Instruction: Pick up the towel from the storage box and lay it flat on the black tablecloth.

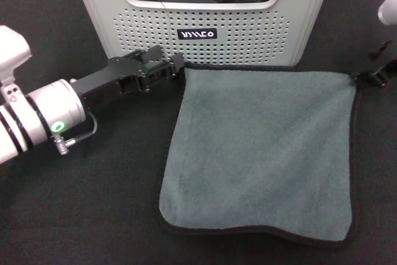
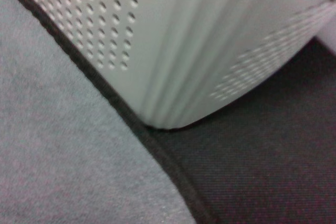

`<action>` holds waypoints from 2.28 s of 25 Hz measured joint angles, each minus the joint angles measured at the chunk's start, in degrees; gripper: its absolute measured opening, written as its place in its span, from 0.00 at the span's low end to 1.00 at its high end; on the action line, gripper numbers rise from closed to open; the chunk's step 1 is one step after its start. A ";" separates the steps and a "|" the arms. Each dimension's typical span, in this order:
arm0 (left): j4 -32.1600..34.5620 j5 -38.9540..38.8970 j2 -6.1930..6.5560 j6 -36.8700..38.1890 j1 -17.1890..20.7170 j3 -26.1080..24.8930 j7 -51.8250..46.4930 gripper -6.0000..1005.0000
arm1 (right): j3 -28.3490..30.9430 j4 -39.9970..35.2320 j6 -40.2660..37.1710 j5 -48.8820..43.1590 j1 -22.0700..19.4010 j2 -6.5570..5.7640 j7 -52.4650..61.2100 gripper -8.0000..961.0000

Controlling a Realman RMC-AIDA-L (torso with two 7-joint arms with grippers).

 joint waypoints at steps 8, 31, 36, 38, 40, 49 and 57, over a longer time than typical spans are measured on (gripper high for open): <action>1.83 -3.17 0.17 0.56 3.65 -0.03 0.07 0.67 | -1.05 -15.09 2.14 3.76 -9.64 -0.07 0.74 0.74; 2.00 -4.93 0.06 22.12 8.77 -0.05 16.98 0.88 | -0.13 -5.61 0.46 47.98 -17.39 -0.18 -28.29 0.91; 1.62 -6.28 -0.07 27.21 9.71 -0.01 23.89 0.88 | -3.72 0.06 0.04 58.06 -17.19 -0.11 -38.32 0.91; 1.67 -6.30 -0.03 27.73 9.49 -0.01 24.36 0.88 | -5.73 1.74 -0.22 62.00 -17.03 -0.03 -42.44 0.91; 1.89 -6.71 -0.03 27.85 9.27 -0.02 25.14 0.88 | -7.24 2.97 -0.33 65.72 -17.13 0.02 -46.76 0.91; 2.61 -10.68 0.22 27.71 8.64 -0.12 27.26 0.88 | -10.23 8.90 -0.97 80.59 -16.29 0.01 -65.04 0.91; 3.39 -10.80 1.38 27.24 7.58 -0.18 27.53 0.88 | -11.09 12.28 -2.87 80.82 -9.92 -0.07 -64.52 0.91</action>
